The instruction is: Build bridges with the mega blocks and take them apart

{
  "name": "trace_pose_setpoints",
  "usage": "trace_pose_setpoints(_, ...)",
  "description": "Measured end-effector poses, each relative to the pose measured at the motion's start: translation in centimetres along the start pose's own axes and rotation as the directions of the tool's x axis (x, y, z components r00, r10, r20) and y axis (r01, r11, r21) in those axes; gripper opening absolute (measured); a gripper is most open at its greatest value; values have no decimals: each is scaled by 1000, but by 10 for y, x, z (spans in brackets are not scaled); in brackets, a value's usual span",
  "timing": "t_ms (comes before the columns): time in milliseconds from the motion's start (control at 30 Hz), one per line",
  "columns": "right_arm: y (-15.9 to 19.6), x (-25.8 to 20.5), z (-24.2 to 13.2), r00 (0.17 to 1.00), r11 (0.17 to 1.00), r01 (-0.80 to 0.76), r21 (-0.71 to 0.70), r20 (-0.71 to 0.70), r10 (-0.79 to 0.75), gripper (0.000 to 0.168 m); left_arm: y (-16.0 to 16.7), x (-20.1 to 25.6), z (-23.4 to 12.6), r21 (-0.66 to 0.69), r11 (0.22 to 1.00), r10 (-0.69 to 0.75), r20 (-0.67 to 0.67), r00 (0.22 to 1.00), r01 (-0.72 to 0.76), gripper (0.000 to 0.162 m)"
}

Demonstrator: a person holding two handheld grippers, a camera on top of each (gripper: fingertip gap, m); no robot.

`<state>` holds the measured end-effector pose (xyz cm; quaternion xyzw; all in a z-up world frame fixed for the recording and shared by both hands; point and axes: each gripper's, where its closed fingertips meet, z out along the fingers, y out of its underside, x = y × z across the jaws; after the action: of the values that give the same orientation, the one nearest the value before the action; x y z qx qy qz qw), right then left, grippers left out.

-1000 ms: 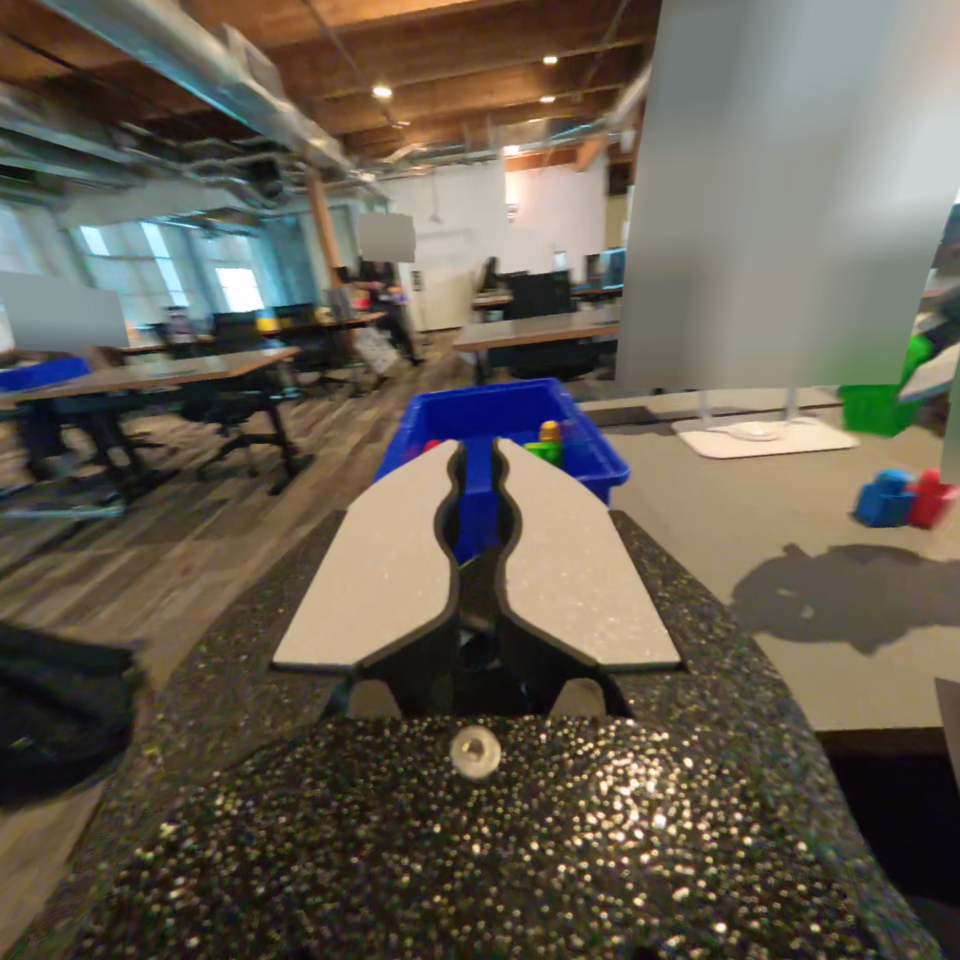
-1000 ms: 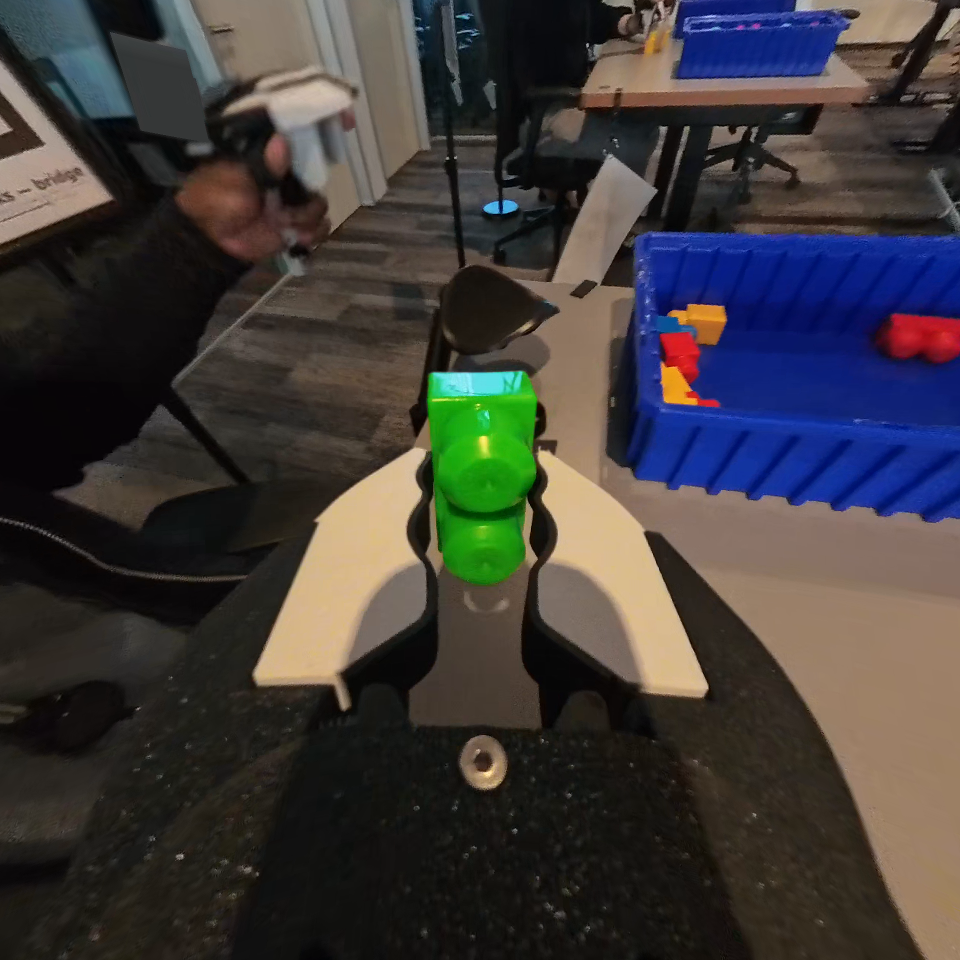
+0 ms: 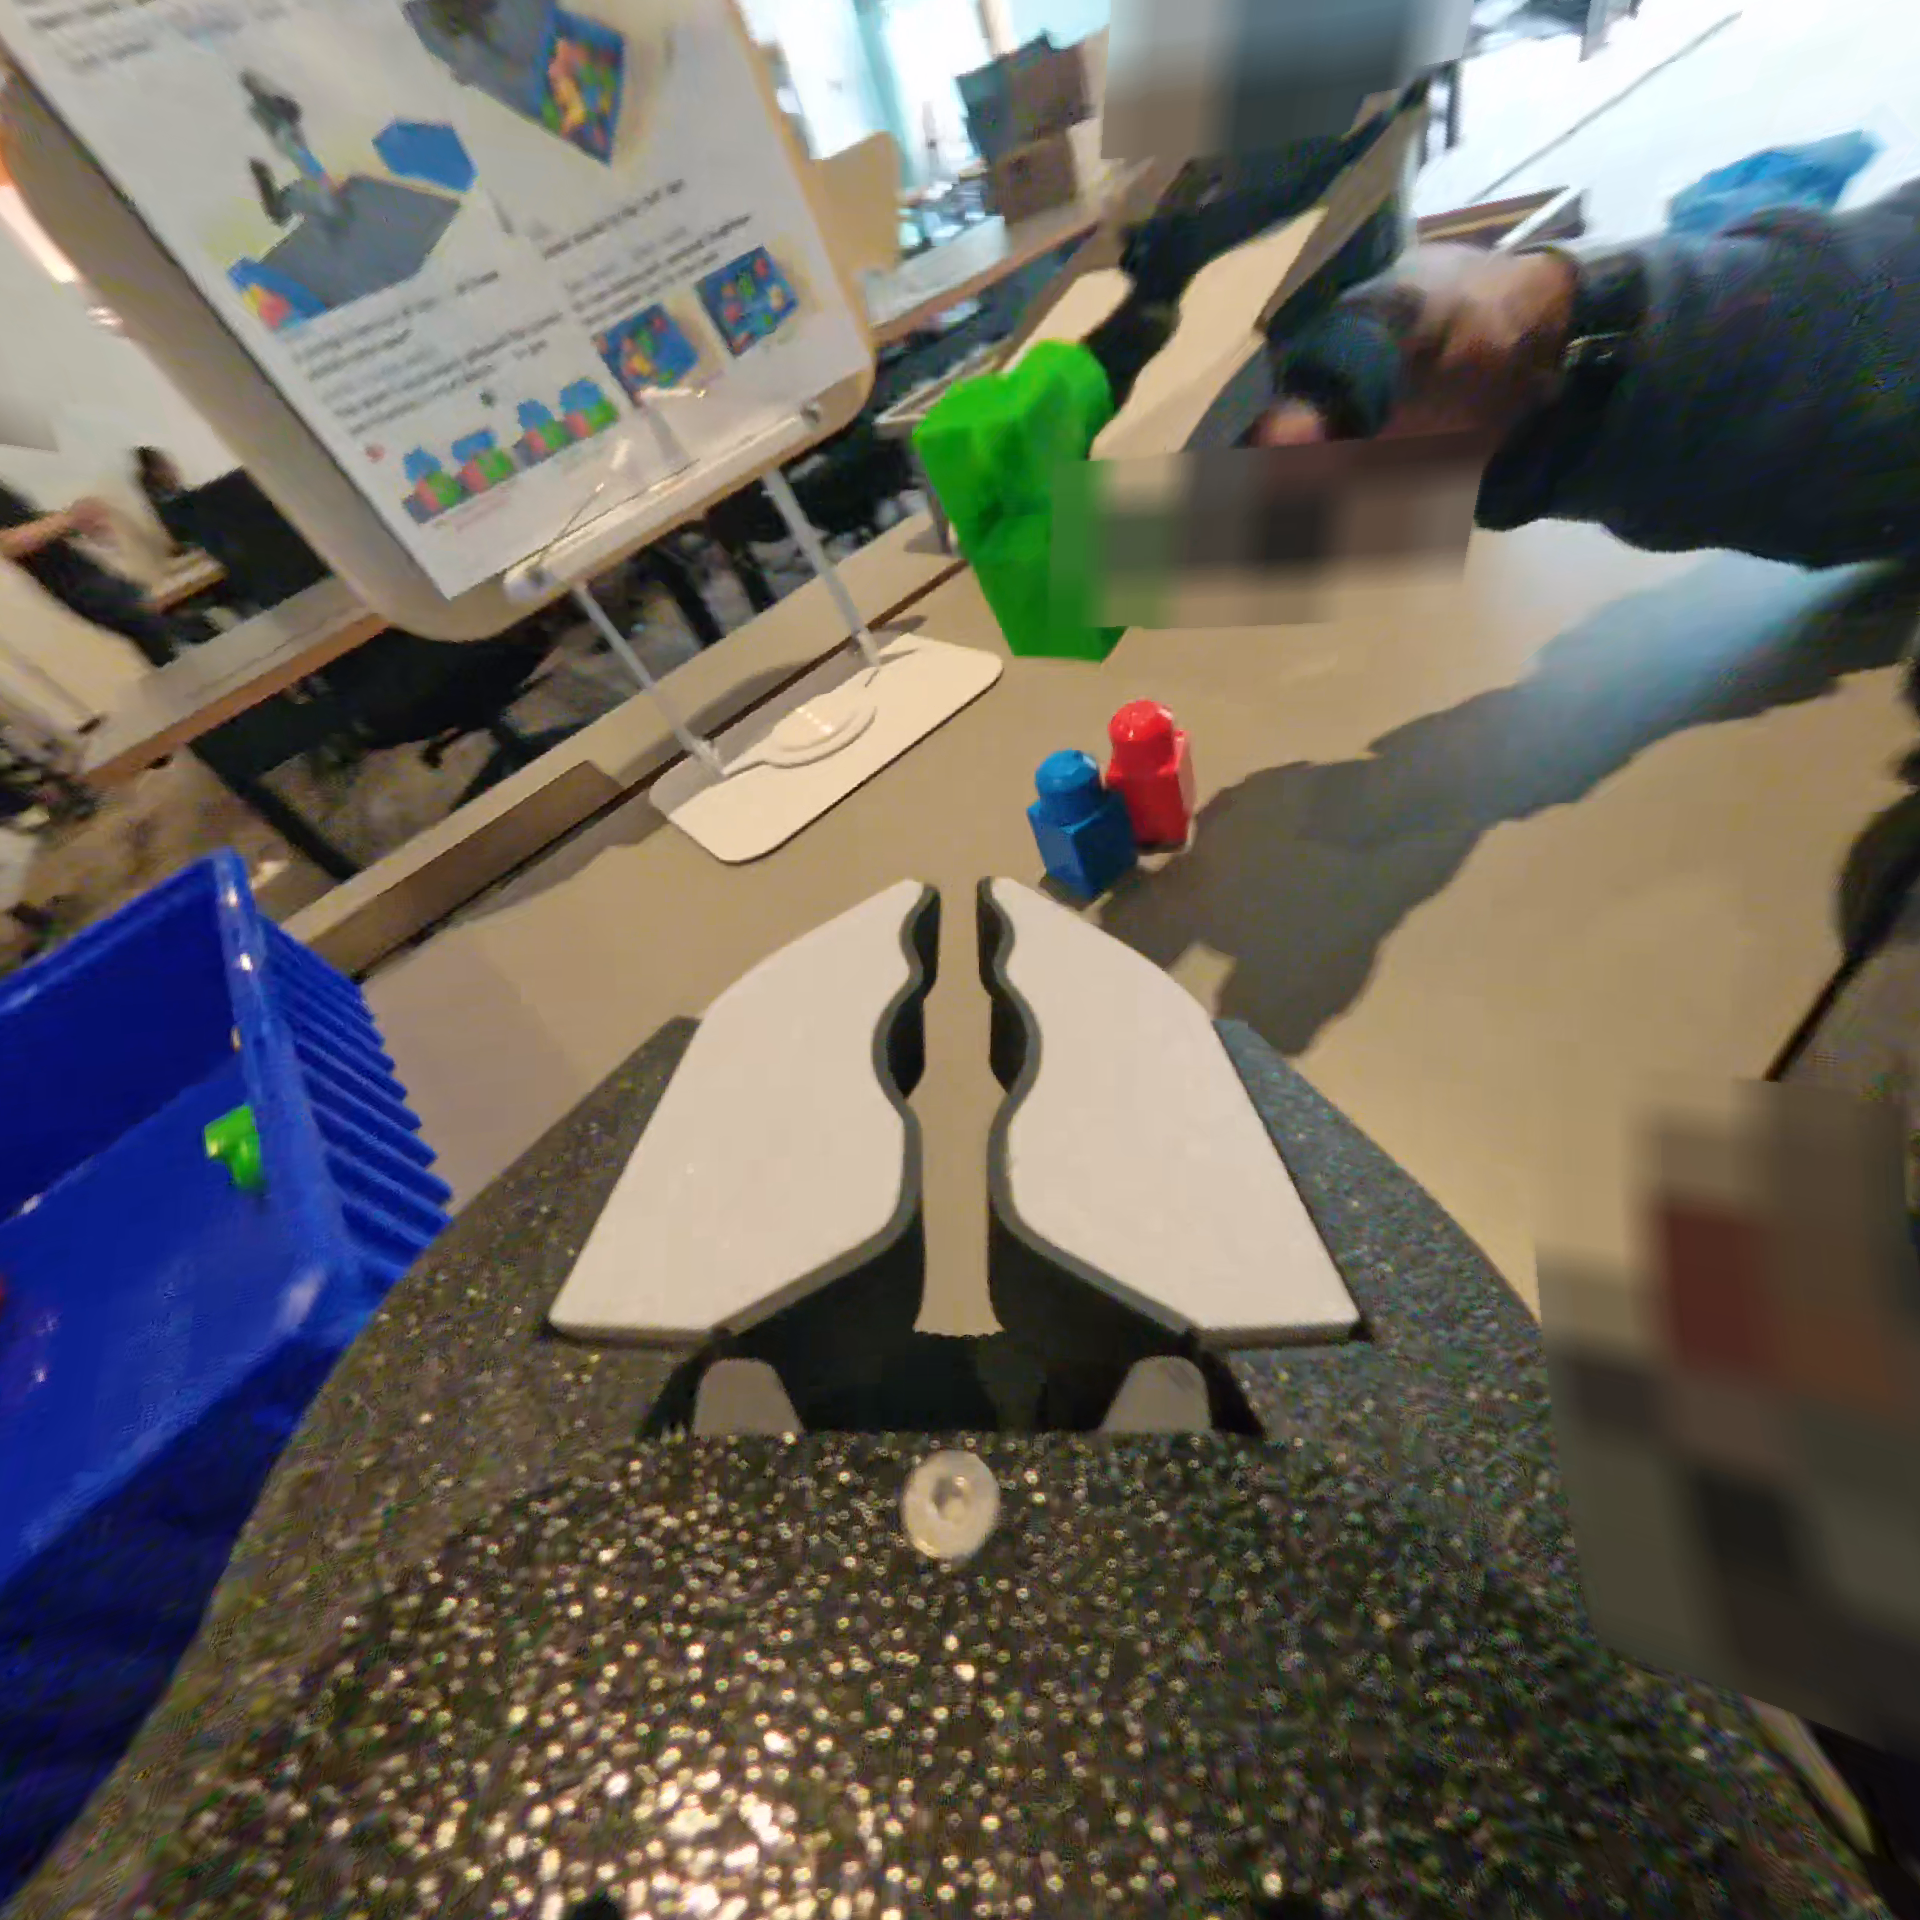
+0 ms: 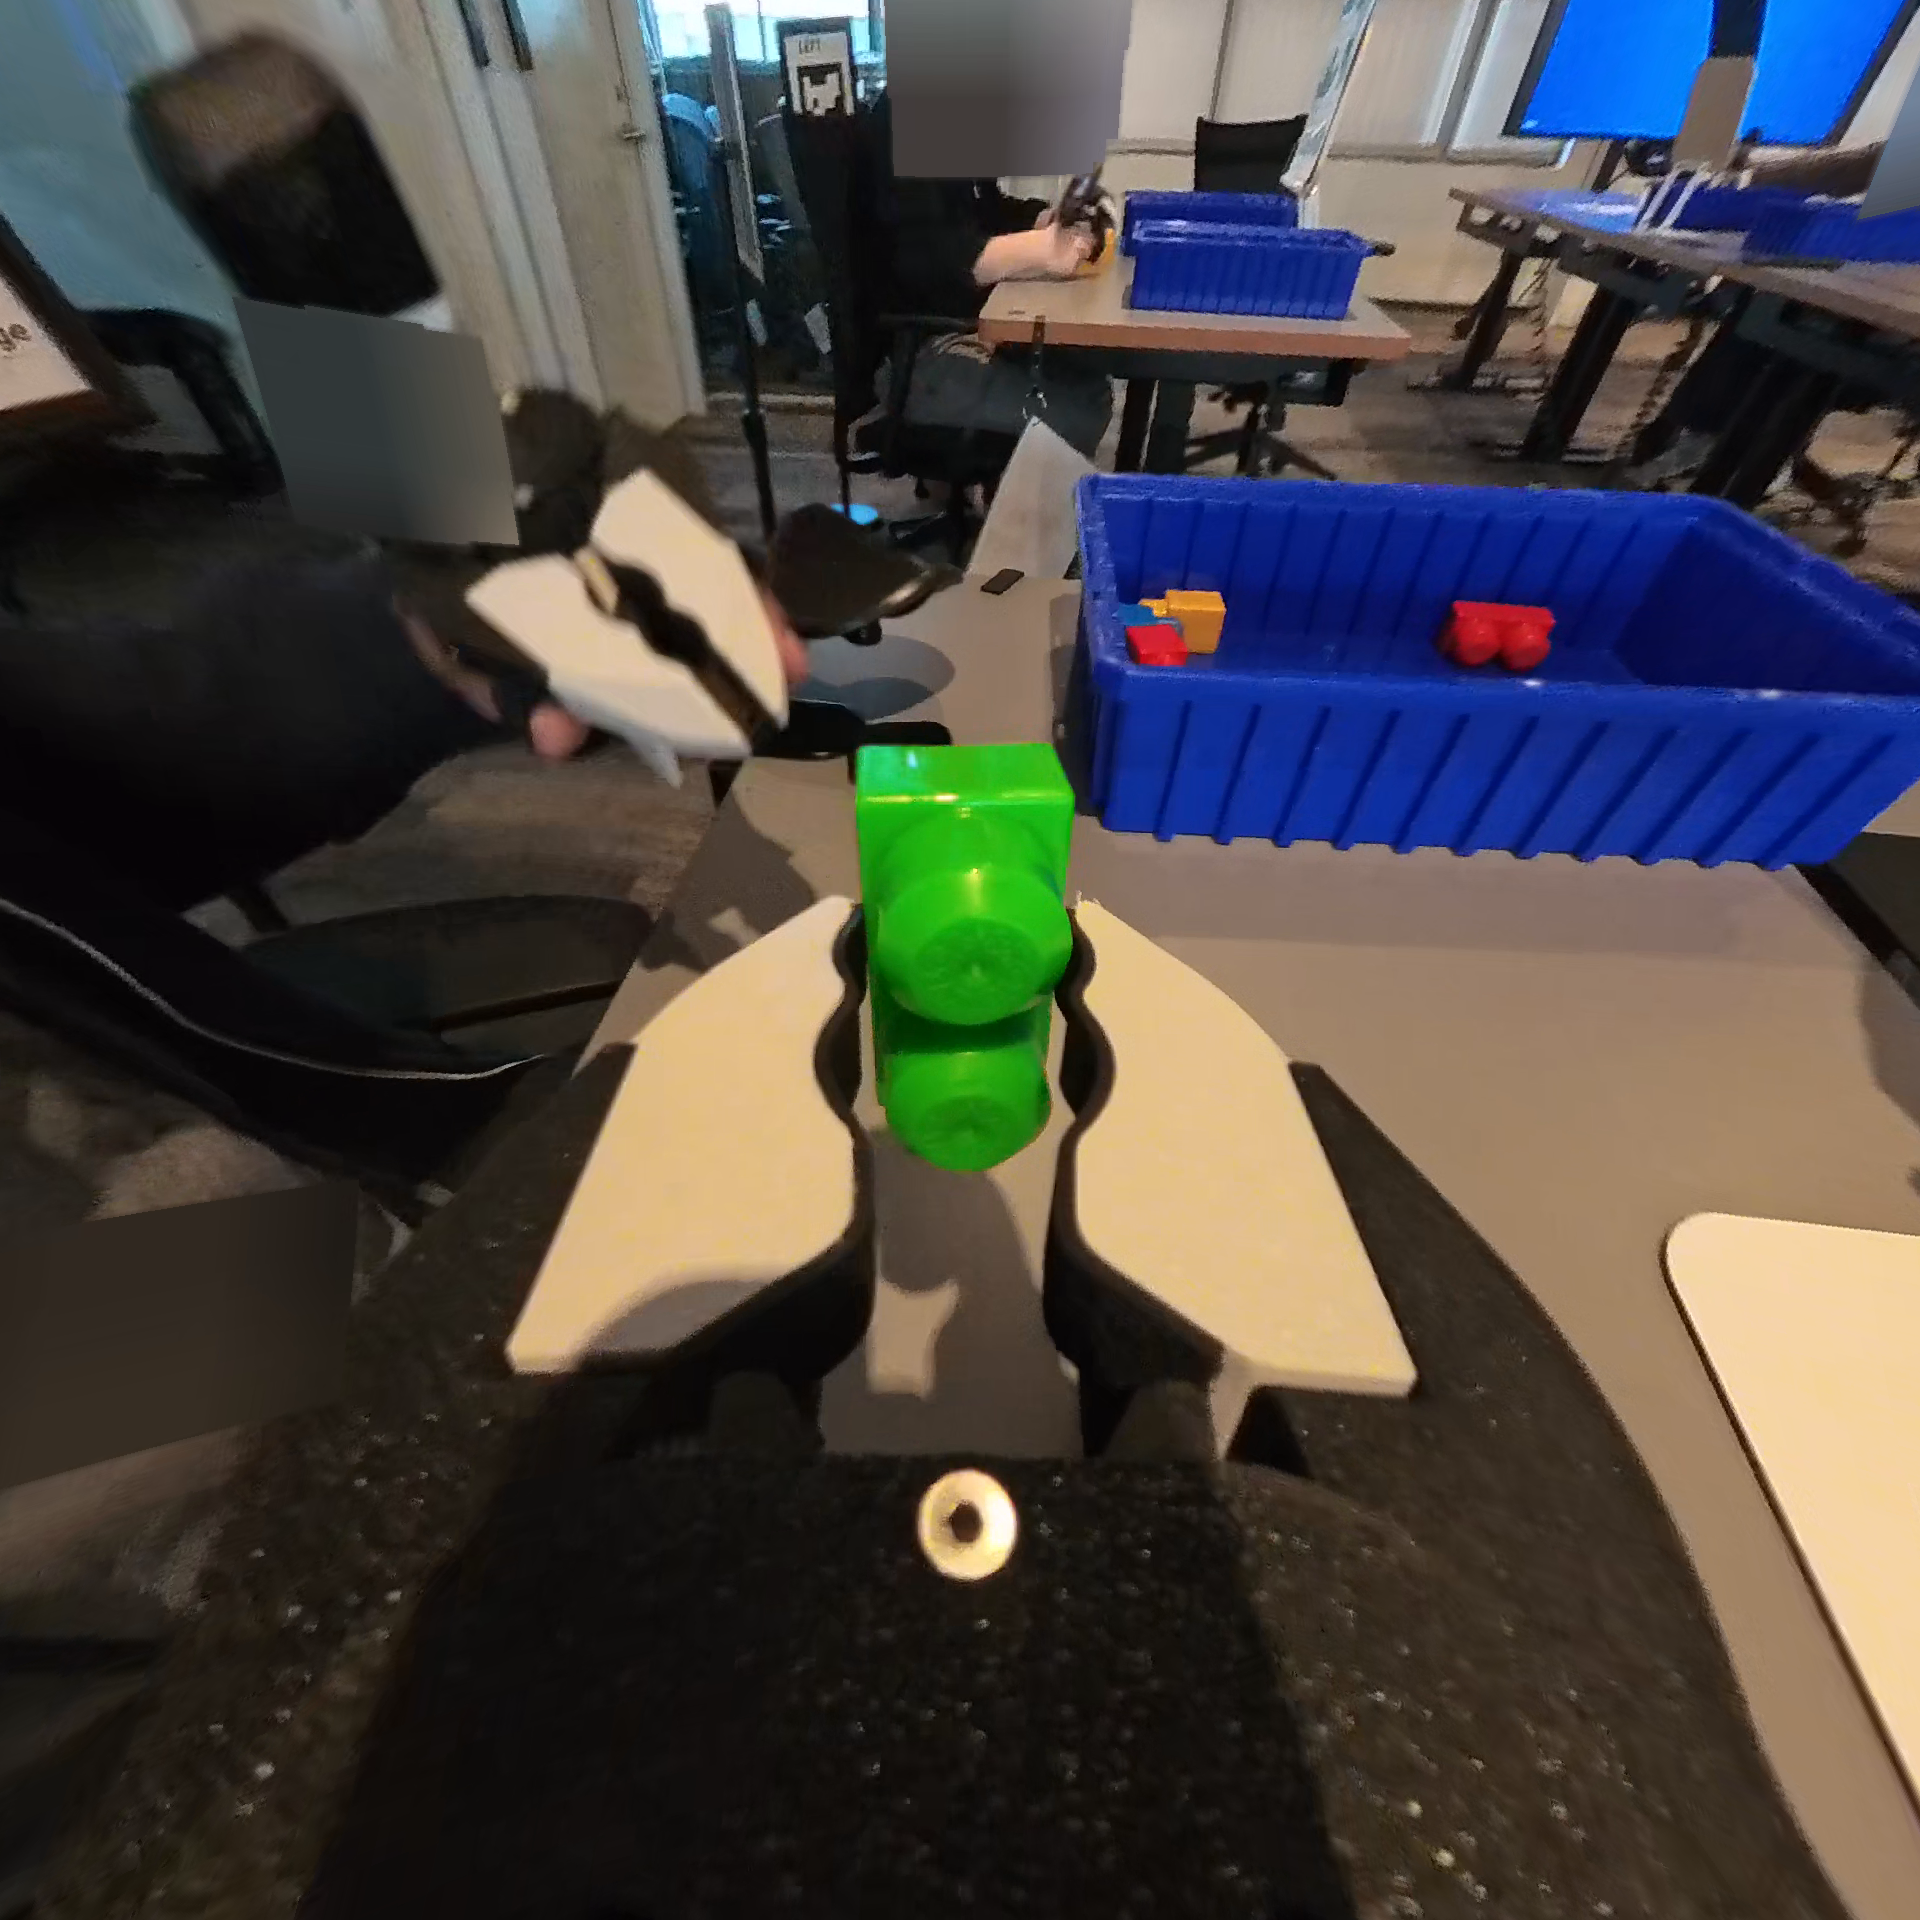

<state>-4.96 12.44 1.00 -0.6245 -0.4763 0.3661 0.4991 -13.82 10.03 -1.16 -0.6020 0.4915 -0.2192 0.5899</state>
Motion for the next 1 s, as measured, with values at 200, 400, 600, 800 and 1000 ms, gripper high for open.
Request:
trace_pose_setpoints(200,19,-1,-30,999,1000,5,-8,-35,-5,35,26,39,32,60,988,-139,4,990,139,6)
trace_pose_setpoints(400,23,34,-86,995,998,21,-55,-95,-26,35,50,40,60,-71,989,-130,-23,991,128,7)
trace_pose_setpoints(600,50,52,-94,996,980,-29,-195,-85,13,35,69,42,99,-177,974,-160,-105,982,140,9)
trace_pose_setpoints(800,84,56,-85,984,939,-118,-324,-162,68,35,76,42,145,-291,940,-244,-213,946,176,13)
trace_pose_setpoints(1000,121,26,-93,982,906,-139,-399,-174,74,35,85,22,177,-326,938,-212,-272,939,118,15)
